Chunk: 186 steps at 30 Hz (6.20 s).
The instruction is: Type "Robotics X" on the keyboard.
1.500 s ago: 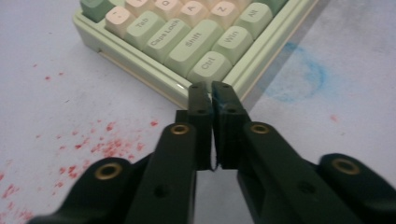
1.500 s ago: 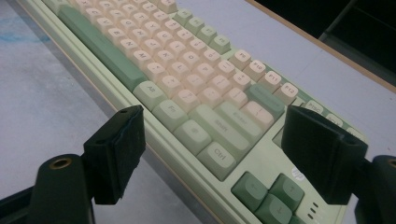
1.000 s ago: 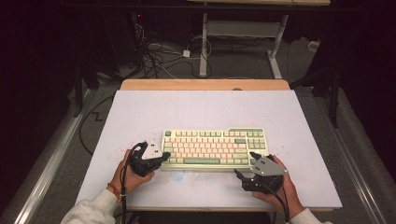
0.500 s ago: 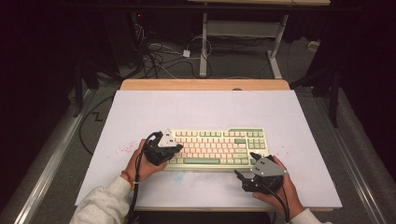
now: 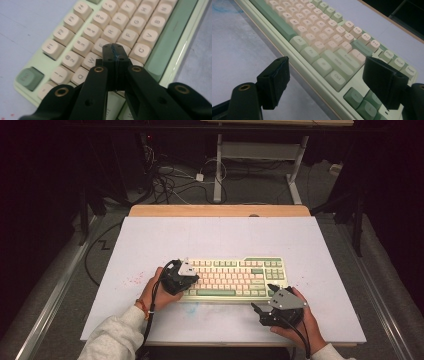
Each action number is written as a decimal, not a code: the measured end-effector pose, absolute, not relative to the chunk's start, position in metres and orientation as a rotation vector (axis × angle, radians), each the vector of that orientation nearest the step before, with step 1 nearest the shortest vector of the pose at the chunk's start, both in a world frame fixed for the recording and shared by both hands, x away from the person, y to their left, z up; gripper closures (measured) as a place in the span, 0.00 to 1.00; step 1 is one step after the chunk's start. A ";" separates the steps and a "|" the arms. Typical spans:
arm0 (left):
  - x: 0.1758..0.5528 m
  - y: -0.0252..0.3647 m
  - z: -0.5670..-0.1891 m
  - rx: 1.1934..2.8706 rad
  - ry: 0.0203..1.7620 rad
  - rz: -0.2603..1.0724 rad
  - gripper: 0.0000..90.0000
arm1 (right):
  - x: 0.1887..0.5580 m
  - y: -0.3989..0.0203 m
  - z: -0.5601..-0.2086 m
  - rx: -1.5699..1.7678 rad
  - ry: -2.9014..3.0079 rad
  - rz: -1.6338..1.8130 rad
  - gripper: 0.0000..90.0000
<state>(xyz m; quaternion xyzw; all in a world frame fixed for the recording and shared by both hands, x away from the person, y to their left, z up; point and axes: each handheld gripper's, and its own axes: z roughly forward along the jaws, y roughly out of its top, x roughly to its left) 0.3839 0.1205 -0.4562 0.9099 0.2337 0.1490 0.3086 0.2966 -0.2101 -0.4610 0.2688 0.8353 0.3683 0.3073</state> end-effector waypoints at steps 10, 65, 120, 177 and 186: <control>0.372 0.117 -0.441 2.358 0.559 0.425 0.98 | 0.296 -0.212 -0.461 0.712 2.209 0.972 0.24; 0.347 0.080 -0.454 2.472 0.360 0.398 0.97 | 0.295 -0.213 -0.462 0.699 2.225 0.961 0.25; 0.334 0.150 -0.443 2.237 0.524 0.715 0.20 | 0.294 -0.228 -0.455 0.745 2.180 0.966 0.26; 0.300 0.202 -0.476 2.313 0.701 0.649 0.23 | 0.354 -0.203 -0.441 0.730 2.423 0.913 1.00; 0.301 0.203 -0.477 2.320 0.711 0.644 0.23 | 0.359 -0.201 -0.448 0.733 2.435 0.884 1.00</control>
